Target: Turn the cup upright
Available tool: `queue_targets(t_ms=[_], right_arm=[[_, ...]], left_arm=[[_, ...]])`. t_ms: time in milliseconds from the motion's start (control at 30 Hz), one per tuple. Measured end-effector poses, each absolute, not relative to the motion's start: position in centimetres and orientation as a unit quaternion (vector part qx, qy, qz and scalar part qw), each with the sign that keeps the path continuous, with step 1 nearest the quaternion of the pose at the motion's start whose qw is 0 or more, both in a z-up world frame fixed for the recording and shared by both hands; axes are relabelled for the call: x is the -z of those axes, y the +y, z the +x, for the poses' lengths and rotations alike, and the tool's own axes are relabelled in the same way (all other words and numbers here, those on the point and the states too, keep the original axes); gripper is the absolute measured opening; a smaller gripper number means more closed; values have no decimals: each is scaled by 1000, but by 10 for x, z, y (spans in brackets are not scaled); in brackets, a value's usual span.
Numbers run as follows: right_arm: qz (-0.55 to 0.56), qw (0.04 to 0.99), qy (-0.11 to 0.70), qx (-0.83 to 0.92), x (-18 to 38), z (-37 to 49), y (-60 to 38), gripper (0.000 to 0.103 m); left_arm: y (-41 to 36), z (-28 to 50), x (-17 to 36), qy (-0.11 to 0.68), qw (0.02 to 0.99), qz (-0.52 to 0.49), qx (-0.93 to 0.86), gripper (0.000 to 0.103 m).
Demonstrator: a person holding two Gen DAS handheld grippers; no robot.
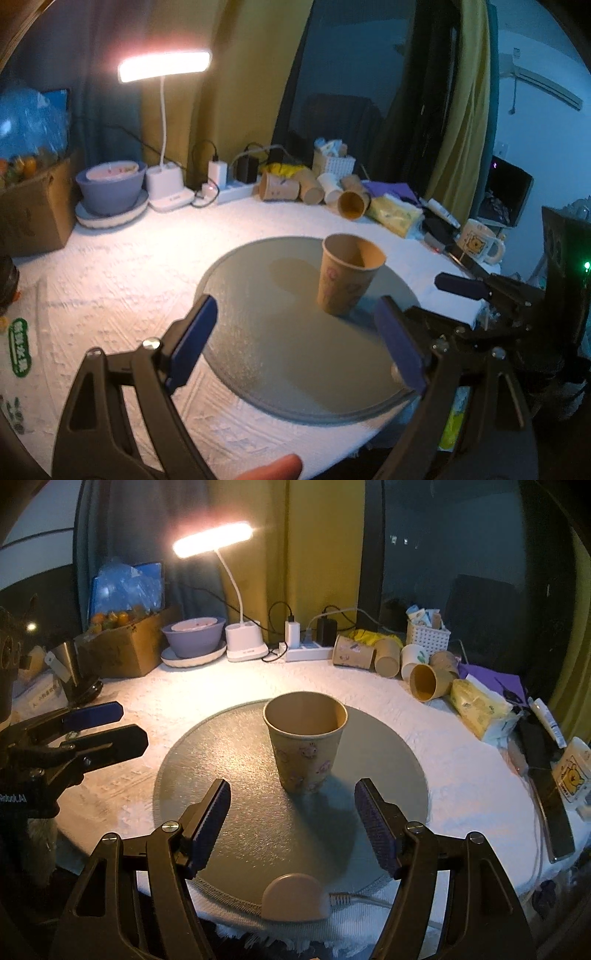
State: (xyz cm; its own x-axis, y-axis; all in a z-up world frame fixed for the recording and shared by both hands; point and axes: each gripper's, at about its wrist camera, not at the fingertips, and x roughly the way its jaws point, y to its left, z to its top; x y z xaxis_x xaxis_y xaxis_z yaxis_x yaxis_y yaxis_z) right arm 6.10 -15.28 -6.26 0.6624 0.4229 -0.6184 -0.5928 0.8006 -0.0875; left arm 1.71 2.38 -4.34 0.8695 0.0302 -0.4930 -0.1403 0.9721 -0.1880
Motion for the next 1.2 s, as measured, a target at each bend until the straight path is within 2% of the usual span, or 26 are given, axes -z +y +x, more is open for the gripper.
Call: queue_targets(t_ms=[967,1200], right_arm=[[-109,932,226,-261,-13,7,-172,73],[-82,946,205,-238,-28,-5,-184,73]], left_arm=[[1,-38,-30,129,988,-65,-49,90],[-1,-58,-43,94,992,-62,-50,95]])
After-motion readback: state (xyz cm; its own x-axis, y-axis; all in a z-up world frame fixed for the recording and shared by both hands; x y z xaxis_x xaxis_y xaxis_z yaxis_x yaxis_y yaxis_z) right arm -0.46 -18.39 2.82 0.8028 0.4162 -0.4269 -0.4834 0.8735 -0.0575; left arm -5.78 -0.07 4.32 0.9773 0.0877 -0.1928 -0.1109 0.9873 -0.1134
